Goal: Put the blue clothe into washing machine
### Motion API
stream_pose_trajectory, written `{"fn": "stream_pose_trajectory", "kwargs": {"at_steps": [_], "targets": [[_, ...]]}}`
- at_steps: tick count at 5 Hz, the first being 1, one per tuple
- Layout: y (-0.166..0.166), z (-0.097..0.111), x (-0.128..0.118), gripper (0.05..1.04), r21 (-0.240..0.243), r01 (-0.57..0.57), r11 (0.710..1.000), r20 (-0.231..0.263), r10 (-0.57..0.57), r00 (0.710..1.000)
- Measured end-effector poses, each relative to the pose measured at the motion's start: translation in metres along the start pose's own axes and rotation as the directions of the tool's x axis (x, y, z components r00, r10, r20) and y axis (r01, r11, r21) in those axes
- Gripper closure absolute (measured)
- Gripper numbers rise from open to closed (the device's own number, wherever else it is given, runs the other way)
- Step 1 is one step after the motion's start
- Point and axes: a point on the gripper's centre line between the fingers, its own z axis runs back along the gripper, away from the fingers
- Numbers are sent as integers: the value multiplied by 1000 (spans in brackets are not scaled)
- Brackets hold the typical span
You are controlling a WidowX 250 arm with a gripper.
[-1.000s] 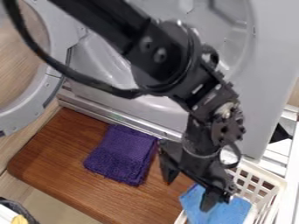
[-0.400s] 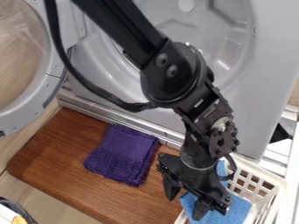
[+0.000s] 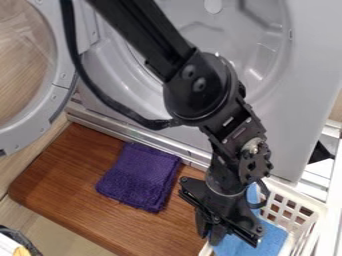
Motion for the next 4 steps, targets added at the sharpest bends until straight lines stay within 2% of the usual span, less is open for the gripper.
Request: {"fn": "stream_pose_trajectory", "kwargs": {"at_steps": [1, 2, 3, 4], "targets": [[0, 0, 0, 1021, 2, -1, 1000, 1, 1, 1000], [2, 1, 0, 1028, 16, 9, 1000, 3, -9, 1000], [11, 23, 5, 1028, 54, 23, 998, 60, -27, 998], [24, 42, 13, 1028, 126, -4, 992, 121, -11, 993]]}}
